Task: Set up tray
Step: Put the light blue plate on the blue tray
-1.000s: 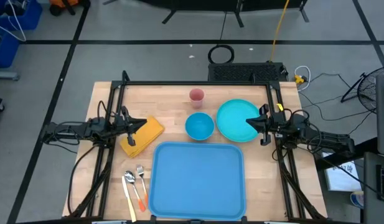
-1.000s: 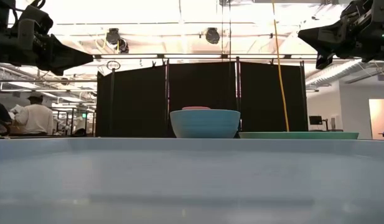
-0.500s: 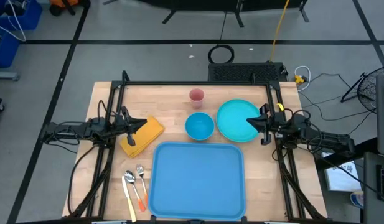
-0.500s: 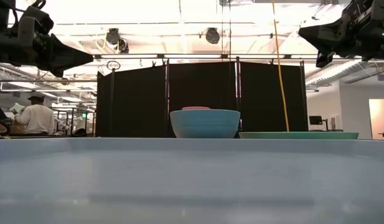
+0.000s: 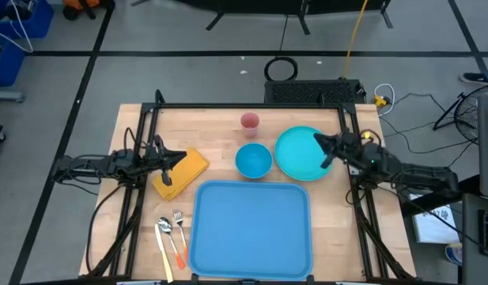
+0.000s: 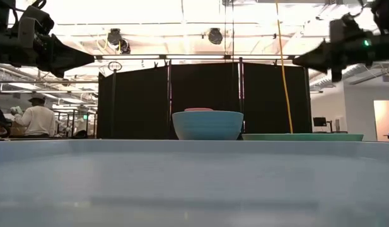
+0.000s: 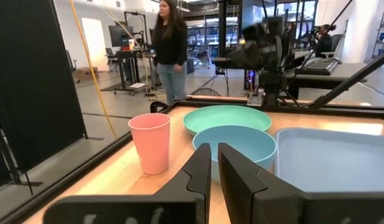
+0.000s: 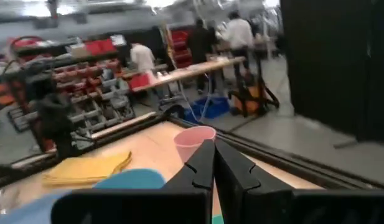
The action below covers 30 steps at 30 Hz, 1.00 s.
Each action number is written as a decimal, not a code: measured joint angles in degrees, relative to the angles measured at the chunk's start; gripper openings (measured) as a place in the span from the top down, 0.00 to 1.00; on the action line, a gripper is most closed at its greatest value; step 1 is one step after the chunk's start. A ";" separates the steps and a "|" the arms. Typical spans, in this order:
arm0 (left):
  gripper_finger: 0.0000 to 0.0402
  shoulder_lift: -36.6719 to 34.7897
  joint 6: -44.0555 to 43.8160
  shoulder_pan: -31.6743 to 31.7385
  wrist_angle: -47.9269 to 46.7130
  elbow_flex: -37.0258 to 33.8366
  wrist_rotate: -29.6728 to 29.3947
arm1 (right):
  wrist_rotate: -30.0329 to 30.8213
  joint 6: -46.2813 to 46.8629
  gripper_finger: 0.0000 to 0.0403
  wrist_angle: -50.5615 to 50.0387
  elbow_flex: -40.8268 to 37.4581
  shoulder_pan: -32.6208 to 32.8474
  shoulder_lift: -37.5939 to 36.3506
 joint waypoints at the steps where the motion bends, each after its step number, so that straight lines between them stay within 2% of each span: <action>1: 0.91 0.00 0.46 0.02 0.02 0.00 -0.04 | 0.86 1.62 1.00 -2.82 2.76 -0.27 2.33; 6: 0.91 0.00 1.30 0.02 1.56 0.00 -0.24 | 2.20 5.46 1.00 -23.82 18.78 -3.51 17.55; 10: 0.91 0.00 1.25 0.02 3.28 0.00 -0.11 | 2.02 6.13 1.00 -43.67 33.89 -10.85 31.58; 14: 0.91 0.00 1.33 0.02 4.09 0.00 -0.09 | -4.51 2.00 1.00 -60.30 44.51 -20.88 45.29; 19: 0.91 0.00 1.32 0.02 3.98 0.00 0.02 | -12.86 -9.07 1.00 -61.78 48.10 -31.22 56.62; 23: 0.91 0.00 0.99 0.02 3.66 0.00 0.08 | -13.63 -15.60 0.96 -60.13 48.50 -36.21 61.78; 26: 0.91 0.00 -0.71 -0.02 3.38 0.00 0.13 | -17.55 -19.36 0.87 -60.63 48.50 -39.86 64.30; 30: 0.91 0.00 -1.28 -0.02 1.83 0.00 0.15 | -22.68 -22.79 0.69 -61.55 48.50 -43.37 66.64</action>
